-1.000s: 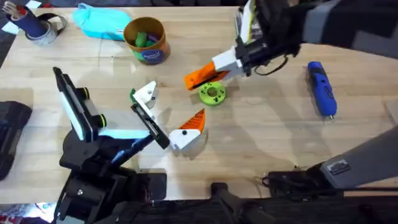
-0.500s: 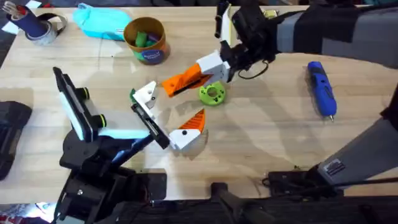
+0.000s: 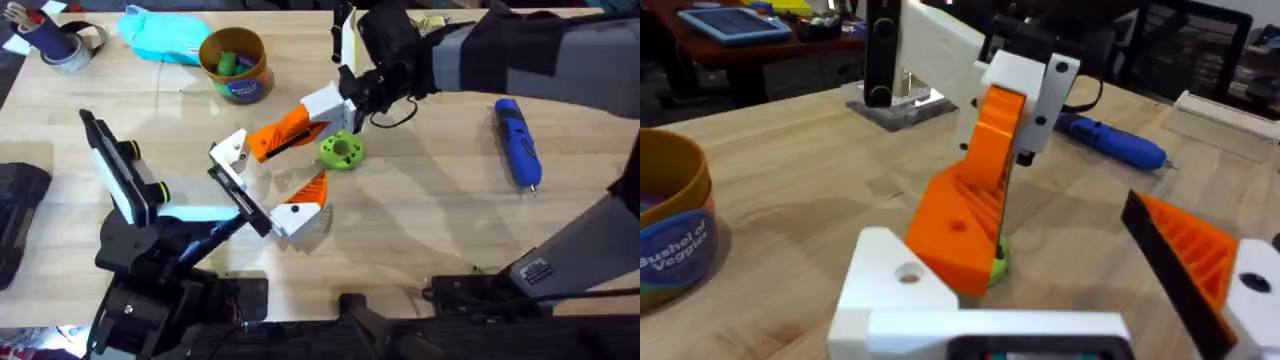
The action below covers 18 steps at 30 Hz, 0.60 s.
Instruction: Pick up the gripper from the table and insert it into the empty holder that is missing its gripper. Then pick up a screw, insert it into the mounting hole, and use the screwdriver to tighten it. Finally, clean up the table by picking up the vegetable and placing it into the bucket.
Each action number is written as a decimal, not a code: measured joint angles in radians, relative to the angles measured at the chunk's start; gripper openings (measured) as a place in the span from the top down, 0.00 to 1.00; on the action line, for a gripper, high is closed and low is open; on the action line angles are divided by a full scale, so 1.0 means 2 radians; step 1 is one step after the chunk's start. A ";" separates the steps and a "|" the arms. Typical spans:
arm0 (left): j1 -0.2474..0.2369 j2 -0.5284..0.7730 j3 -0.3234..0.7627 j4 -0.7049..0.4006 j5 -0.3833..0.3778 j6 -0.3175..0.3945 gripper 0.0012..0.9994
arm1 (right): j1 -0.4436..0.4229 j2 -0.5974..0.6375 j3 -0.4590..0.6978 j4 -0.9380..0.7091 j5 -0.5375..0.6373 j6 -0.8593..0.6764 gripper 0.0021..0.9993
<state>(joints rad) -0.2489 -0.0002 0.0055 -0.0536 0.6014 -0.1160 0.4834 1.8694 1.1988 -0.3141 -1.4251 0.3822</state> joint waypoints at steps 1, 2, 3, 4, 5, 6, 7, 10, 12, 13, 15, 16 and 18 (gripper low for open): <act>0.000 0.000 0.000 0.000 0.000 0.000 0.01 | 0.001 0.000 0.000 0.000 0.001 0.002 0.99; 0.000 0.000 0.000 0.000 -0.002 0.000 0.01 | 0.002 0.000 0.000 0.000 0.003 0.003 0.99; 0.000 0.000 0.000 0.000 -0.002 0.000 0.01 | 0.003 0.000 0.000 0.000 0.006 0.004 0.99; 0.000 0.000 0.000 0.000 0.001 0.000 0.01 | 0.006 0.000 0.000 0.001 0.009 0.005 0.99; 0.000 0.000 0.000 0.000 0.000 -0.001 0.01 | 0.009 0.000 0.000 0.001 0.011 0.006 0.99; 0.001 0.000 0.000 0.000 -0.001 -0.002 0.01 | 0.011 0.000 0.000 0.004 0.012 0.006 0.99; 0.001 0.000 0.000 0.000 -0.002 -0.002 0.01 | 0.012 0.000 0.000 0.006 0.012 0.007 0.99; 0.002 0.000 0.000 0.000 -0.003 -0.003 0.01 | 0.013 0.006 0.000 0.016 0.006 0.011 0.99; 0.002 0.000 0.000 0.000 -0.006 -0.003 0.01 | 0.013 0.015 0.000 0.033 -0.006 0.016 0.99; 0.002 0.000 0.000 0.000 -0.007 -0.003 0.01 | 0.013 0.020 0.000 0.046 -0.013 0.021 0.99; 0.002 0.000 0.000 0.000 -0.011 -0.002 0.01 | 0.013 0.028 0.000 0.068 -0.024 0.032 0.99; 0.002 0.000 0.000 0.000 -0.011 -0.002 0.01 | 0.013 0.031 0.000 0.076 -0.028 0.039 0.99; 0.002 0.000 0.000 0.000 -0.012 -0.002 0.01 | 0.014 0.033 0.000 0.097 -0.032 0.065 0.99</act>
<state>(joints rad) -0.2459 -0.0002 0.0055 -0.0529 0.5779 -0.1193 0.5107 1.9350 1.1988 -0.1207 -1.4896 0.5116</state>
